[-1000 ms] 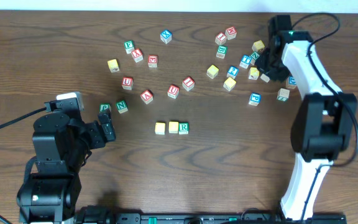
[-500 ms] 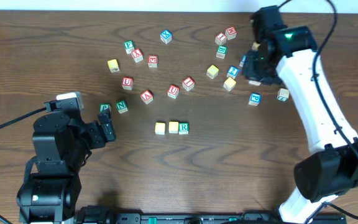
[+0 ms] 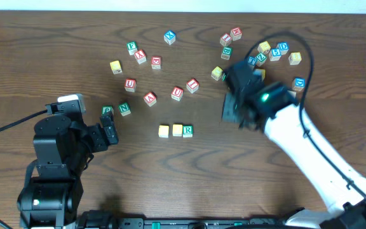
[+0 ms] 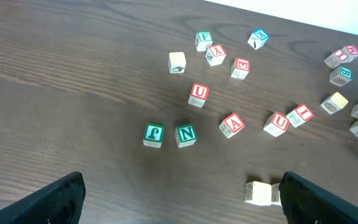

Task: Spell out CORL
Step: 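Carry the L block with the right gripper to right of R block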

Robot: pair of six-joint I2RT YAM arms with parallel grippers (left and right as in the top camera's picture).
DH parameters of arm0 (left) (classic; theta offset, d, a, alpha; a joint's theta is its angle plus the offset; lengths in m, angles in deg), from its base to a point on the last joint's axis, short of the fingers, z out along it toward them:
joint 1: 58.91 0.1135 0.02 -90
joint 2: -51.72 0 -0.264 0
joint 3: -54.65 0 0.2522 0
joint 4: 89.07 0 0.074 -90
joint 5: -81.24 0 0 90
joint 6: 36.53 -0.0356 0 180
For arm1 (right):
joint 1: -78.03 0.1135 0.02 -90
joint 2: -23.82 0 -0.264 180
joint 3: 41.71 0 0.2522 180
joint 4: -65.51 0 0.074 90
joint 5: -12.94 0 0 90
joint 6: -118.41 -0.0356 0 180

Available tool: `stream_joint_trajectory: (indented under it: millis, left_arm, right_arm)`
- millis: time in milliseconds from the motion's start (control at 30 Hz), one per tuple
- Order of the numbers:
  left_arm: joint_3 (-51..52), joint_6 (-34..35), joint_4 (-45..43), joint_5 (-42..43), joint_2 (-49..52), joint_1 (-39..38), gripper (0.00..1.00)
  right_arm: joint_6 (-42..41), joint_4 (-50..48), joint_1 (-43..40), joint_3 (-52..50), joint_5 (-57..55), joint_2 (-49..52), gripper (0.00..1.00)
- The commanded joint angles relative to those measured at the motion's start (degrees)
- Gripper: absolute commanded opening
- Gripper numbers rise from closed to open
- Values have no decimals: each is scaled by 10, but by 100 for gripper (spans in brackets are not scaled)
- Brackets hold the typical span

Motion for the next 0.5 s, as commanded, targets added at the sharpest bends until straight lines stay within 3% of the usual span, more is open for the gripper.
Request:
stream_joint_trajectory:
  millis: [0, 167, 467]
  left_arm:
    - [-14, -5, 0, -5, -2, 3, 98]
    - [-14, -5, 0, -5, -2, 3, 98]
    - [-14, -5, 0, -5, -2, 3, 98]
  right_arm:
    - [-77, -5, 48, -57, -50, -12, 4]
    - [-92, -68, 90, -113, -49, -7, 7]
    - [-97, -132, 93, -125, -50, 44, 10]
